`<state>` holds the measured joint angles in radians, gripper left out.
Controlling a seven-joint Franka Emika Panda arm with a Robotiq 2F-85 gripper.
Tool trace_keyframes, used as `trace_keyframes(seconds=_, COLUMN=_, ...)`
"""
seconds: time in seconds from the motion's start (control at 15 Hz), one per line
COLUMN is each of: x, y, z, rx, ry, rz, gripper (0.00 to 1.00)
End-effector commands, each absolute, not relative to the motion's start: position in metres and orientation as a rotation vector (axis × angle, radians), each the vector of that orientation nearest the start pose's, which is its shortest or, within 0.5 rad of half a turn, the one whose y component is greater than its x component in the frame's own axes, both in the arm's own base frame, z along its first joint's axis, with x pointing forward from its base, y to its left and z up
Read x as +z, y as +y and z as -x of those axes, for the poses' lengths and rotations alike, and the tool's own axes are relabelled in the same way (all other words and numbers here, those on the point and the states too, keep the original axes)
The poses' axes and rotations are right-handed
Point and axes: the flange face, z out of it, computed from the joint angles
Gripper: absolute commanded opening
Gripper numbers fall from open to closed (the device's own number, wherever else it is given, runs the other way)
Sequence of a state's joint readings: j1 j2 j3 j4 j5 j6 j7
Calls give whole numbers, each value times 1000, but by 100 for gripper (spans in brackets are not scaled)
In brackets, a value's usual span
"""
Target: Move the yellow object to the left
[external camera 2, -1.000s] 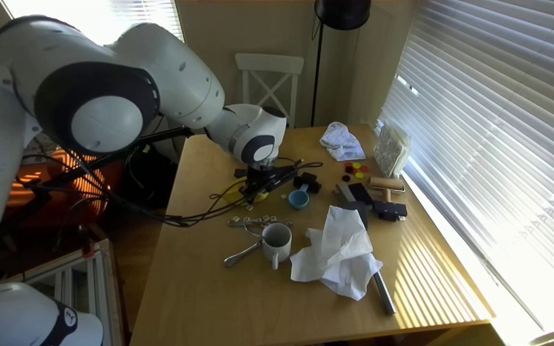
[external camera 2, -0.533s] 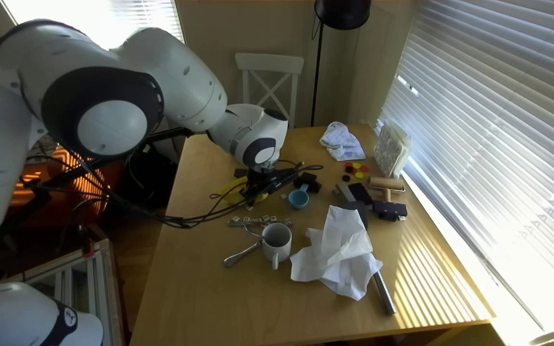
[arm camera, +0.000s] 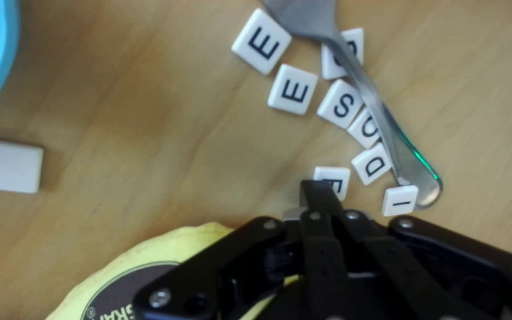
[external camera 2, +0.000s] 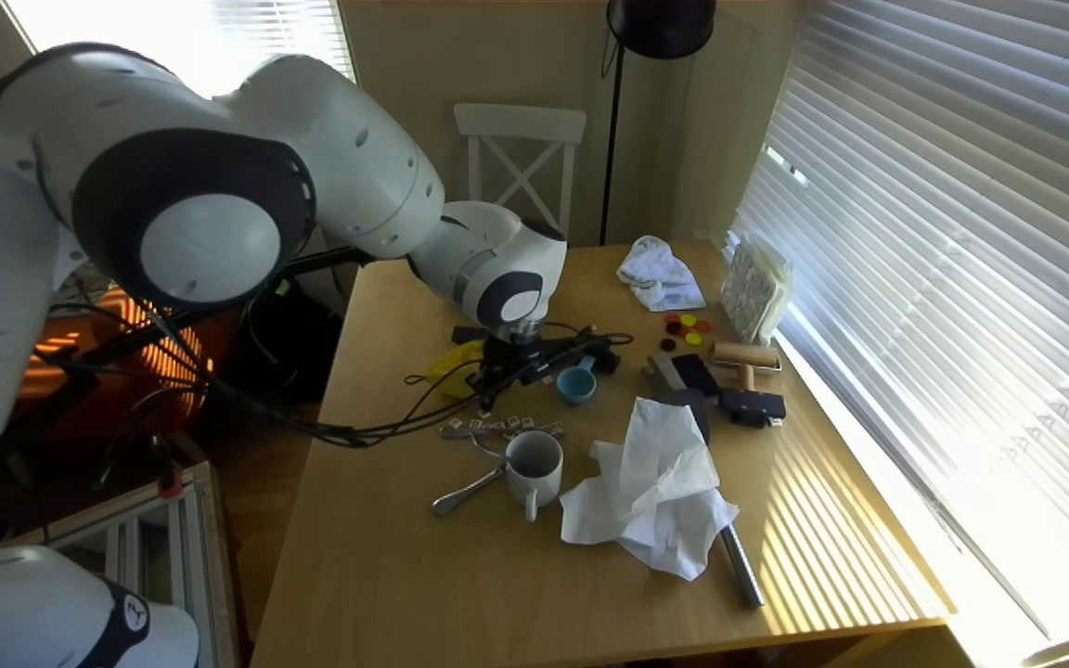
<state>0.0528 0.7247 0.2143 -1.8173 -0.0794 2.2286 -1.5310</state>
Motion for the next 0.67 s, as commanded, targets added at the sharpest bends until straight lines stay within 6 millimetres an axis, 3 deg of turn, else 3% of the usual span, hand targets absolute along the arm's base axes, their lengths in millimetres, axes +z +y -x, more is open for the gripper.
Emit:
trace_keyframes(seconds=0.0, x=117, y=145, z=-590, rx=-353, ry=2616, rz=-2121, gripper=0)
trace_keyframes(seconds=0.2, x=129, y=141, z=-594, rx=-302, ry=2545, rz=-2165, gripper=0)
trace_keyframes(seconds=0.27, x=135, y=139, z=-596, rx=-285, ry=2501, rz=-2178, gripper=26)
trace_keyframes(seconds=0.33, x=140, y=137, z=-597, rx=-257, ry=2471, rz=-2200, gripper=5)
trace_keyframes(seconds=0.4, x=147, y=136, z=-599, rx=-211, ry=2438, rz=-2224, gripper=33)
trace_keyframes(seconds=0.6, x=170, y=134, z=-599, rx=-88, ry=2334, rz=-2300, gripper=55)
